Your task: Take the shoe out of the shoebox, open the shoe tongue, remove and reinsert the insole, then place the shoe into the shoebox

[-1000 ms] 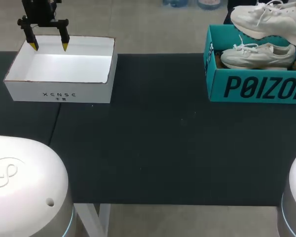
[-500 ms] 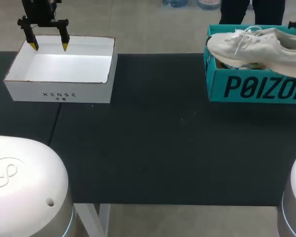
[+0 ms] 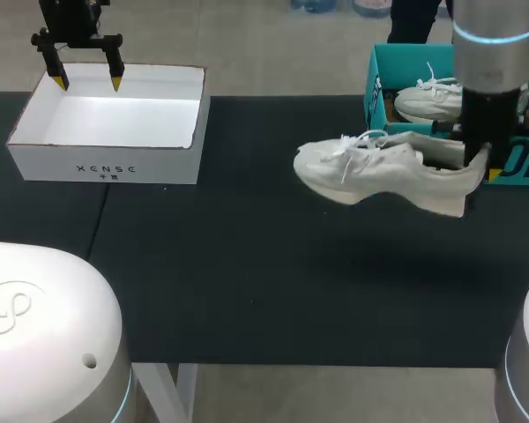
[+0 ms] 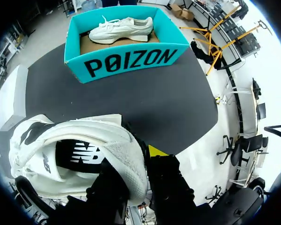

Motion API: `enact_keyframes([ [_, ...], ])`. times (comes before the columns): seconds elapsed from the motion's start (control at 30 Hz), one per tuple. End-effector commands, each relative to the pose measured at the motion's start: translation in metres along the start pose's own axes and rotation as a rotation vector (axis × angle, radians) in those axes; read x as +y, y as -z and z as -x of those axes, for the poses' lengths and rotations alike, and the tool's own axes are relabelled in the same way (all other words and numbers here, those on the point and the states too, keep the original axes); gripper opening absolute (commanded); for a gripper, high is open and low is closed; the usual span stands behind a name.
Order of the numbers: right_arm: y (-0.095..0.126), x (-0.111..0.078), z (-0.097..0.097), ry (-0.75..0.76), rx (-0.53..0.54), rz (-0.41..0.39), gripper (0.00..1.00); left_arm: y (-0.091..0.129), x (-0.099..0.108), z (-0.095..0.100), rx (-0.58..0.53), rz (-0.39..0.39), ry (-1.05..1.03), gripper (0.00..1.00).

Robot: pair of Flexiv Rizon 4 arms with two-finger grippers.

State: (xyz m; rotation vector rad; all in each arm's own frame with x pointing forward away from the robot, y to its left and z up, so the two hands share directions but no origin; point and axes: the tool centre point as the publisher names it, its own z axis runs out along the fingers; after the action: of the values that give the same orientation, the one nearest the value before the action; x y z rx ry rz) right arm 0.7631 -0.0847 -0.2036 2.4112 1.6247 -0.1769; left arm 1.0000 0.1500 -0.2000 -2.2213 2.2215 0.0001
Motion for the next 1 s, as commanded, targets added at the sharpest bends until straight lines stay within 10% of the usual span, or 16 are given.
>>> enact_keyframes([
  [0.03, -0.010, -0.062, -0.037, -0.004, -0.078, 0.184, 0.00, 0.000, 0.000, 0.000, 0.000, 0.000, 0.000, 1.00],
  [0.43, -0.049, -0.119, -0.097, 0.142, -0.063, 0.114, 0.00, 0.000, 0.000, 0.000, 0.000, 0.000, 0.000, 1.00],
  [1.0, -0.081, -0.092, -0.169, 0.194, -0.029, 0.081, 0.00, 0.000, 0.000, 0.000, 0.000, 0.000, 0.000, 1.00],
])
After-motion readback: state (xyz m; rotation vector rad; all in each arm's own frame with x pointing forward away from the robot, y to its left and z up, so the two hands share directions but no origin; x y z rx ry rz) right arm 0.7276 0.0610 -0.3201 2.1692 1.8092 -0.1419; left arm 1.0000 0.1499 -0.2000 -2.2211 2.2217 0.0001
